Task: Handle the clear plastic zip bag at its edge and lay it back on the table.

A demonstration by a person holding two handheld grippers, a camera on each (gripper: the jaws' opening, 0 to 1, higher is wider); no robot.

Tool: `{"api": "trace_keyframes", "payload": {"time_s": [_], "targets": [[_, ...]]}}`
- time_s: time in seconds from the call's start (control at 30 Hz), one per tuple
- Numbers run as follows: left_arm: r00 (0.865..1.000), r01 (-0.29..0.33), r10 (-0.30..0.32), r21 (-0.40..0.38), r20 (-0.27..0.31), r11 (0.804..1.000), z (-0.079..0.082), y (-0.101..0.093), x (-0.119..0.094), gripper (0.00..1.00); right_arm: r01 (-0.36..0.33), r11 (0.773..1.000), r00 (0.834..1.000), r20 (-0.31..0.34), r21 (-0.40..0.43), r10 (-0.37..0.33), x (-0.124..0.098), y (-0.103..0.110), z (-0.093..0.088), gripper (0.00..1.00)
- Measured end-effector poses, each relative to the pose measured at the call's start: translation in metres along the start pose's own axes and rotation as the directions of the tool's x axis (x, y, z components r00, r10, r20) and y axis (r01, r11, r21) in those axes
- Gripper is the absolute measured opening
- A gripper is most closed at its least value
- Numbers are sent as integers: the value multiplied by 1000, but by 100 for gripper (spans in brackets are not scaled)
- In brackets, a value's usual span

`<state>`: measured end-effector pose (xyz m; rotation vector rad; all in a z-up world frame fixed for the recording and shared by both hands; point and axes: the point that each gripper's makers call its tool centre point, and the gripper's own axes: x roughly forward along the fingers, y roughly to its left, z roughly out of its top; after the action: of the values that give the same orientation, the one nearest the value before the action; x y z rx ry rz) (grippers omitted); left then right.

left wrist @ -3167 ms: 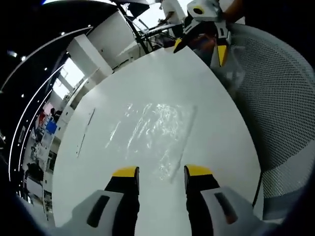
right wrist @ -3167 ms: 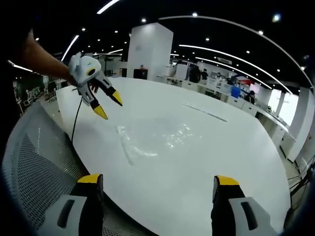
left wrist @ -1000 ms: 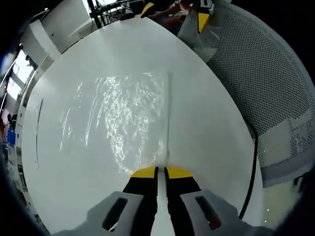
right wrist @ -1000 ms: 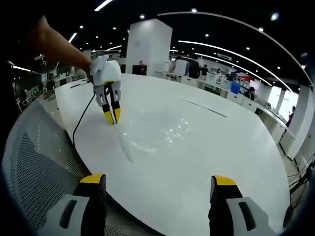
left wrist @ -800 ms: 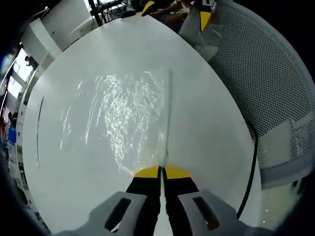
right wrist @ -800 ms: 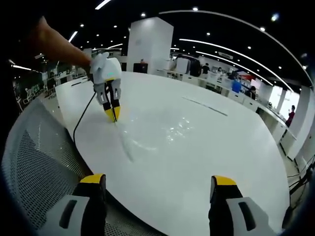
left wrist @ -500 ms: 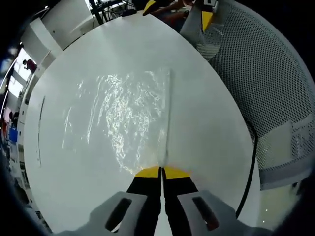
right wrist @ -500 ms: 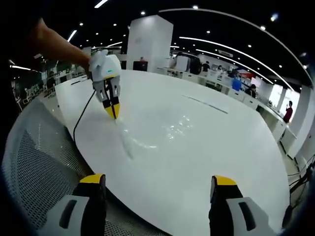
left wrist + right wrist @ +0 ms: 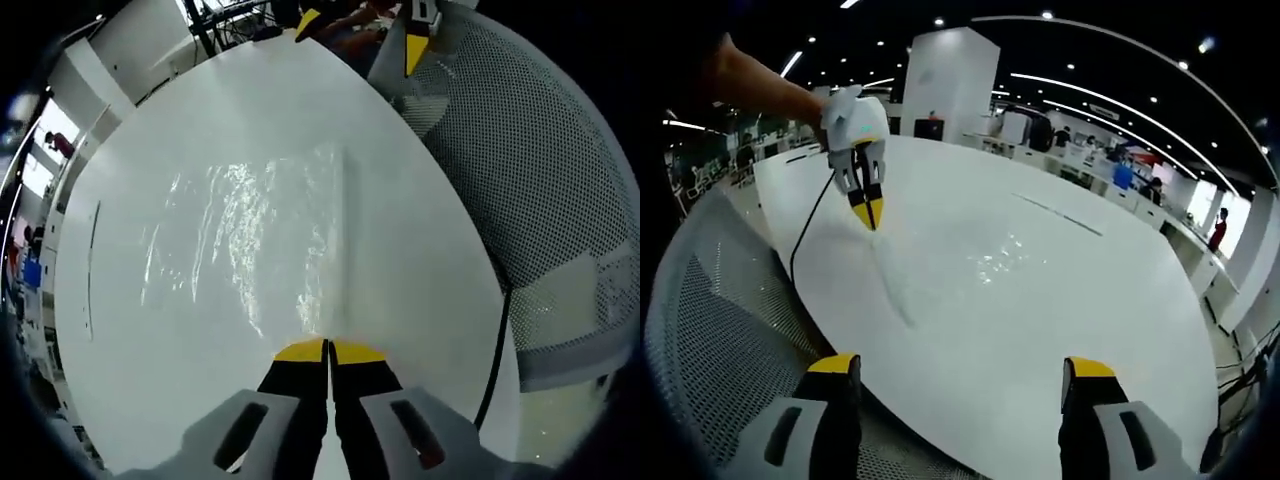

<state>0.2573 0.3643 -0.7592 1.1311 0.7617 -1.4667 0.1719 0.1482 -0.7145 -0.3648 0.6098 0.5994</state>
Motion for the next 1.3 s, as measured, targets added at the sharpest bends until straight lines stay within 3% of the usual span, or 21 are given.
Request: {"api": "trace_keyframes", "payload": {"time_s": [0.67, 1.3], "targets": [[999, -45, 45, -27, 26, 999, 12, -9, -27, 0, -35, 995, 998, 58, -96, 41, -7, 2, 38, 63], [996, -61, 65, -65, 57, 996, 27, -13, -50, 0, -104, 976, 989, 87, -192, 123, 7, 21, 64, 51]]}}
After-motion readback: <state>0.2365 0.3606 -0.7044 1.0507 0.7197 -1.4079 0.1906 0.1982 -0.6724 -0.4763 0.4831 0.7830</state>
